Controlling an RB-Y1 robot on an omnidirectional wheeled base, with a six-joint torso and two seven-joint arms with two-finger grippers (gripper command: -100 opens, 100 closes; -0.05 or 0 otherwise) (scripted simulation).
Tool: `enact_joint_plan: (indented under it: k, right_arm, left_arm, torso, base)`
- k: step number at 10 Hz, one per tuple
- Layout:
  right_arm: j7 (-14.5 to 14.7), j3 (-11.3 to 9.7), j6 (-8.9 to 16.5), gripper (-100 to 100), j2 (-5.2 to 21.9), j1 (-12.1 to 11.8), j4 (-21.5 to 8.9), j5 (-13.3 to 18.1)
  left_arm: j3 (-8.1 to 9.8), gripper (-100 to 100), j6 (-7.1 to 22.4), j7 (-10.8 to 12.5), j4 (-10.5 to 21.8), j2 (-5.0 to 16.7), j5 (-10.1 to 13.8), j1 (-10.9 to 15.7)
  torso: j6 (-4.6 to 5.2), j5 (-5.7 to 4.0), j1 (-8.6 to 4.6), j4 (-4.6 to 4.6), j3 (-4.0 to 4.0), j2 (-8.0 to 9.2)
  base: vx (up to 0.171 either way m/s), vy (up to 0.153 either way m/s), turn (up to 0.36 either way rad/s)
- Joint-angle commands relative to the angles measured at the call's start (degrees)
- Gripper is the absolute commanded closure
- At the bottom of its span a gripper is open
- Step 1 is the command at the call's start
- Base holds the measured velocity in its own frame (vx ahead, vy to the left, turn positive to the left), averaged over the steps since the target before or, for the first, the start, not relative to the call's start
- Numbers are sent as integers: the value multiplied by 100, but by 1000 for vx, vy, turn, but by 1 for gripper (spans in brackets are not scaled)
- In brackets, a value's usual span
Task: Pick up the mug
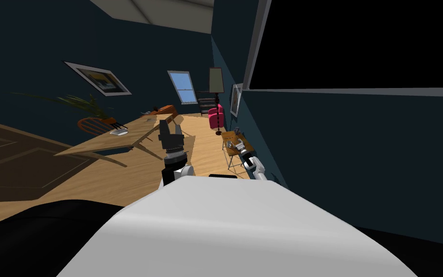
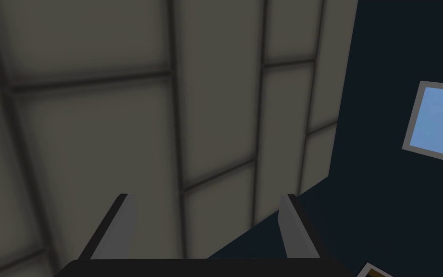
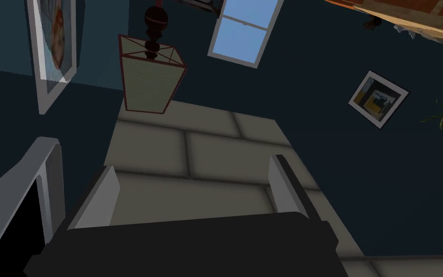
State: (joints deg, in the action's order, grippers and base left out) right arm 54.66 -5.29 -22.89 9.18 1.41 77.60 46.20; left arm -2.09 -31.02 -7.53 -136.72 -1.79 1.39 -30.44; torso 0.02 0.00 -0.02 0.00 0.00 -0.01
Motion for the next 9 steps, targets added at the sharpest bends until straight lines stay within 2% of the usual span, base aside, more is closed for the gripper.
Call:
enact_joint_plan:
  k: [1, 2, 3, 4, 5, 6, 7, 8, 9]
  right_arm:
    - [74, 13, -24, -100, 7, 13, -97, 29]
    - [336, -9, 36, -100, -11, 169, -377, 273]
    - [336, -9, 36, -100, -11, 169, -412, 273]
    - [546, -31, 93, -100, -29, 320, -623, 511]
    - [588, -31, 93, -100, -29, 320, -719, 511]
    - [823, -51, 147, -100, -44, 467, -915, 743]
    - [830, -51, 147, -100, -44, 467, -1018, 743]
    - [1061, -71, 196, -100, -59, 608, -1230, 969]
    - [1061, -71, 196, -100, -59, 608, -1308, 969]
  left_arm:
    - [0, 0, 0, 0, 0, 0, 0, 0]
    - [0, 0, 0, 0, 0, 0, 0, 0]
    - [0, 0, 0, 0, 0, 0, 0, 0]
    - [0, 0, 0, 0, 0, 0, 0, 0]
    - [0, 0, 0, 0, 0, 0, 0, 0]
    - [0, 0, 0, 0, 0, 0, 0, 0]
    - [0, 0, 0, 0, 0, 0, 0, 0]
    - [0, 0, 0, 0, 0, 0, 0, 0]
    - [0, 0, 0, 0, 0, 0, 0, 0]
  torso:
    - [0, 0, 0, 0, 0, 0]
    - [-2, -1, -5, 0, -1, -2]
    - [-2, -2, -11, 0, -3, -5]
    - [0, -2, -7, 0, -1, -2]
    - [-1, -2, -9, 0, -2, -3]
    - [-2, -3, -16, -1, -3, -6]
    - [-1, -2, -5, -1, -2, -4]
    - [-1, 1, 4, 0, 0, -1]
    - [-1, 1, 4, 0, 0, -1]
  base:
    - [9, -22, 32]
    - [15, -37, 63]
    - [5, -26, -16]
    - [10, -29, 17]
    - [20, -56, 81]
    - [6, -20, 21]
    - [-1, 8, 25]
    - [0, 0, 0]
    - [7, -16, 51]
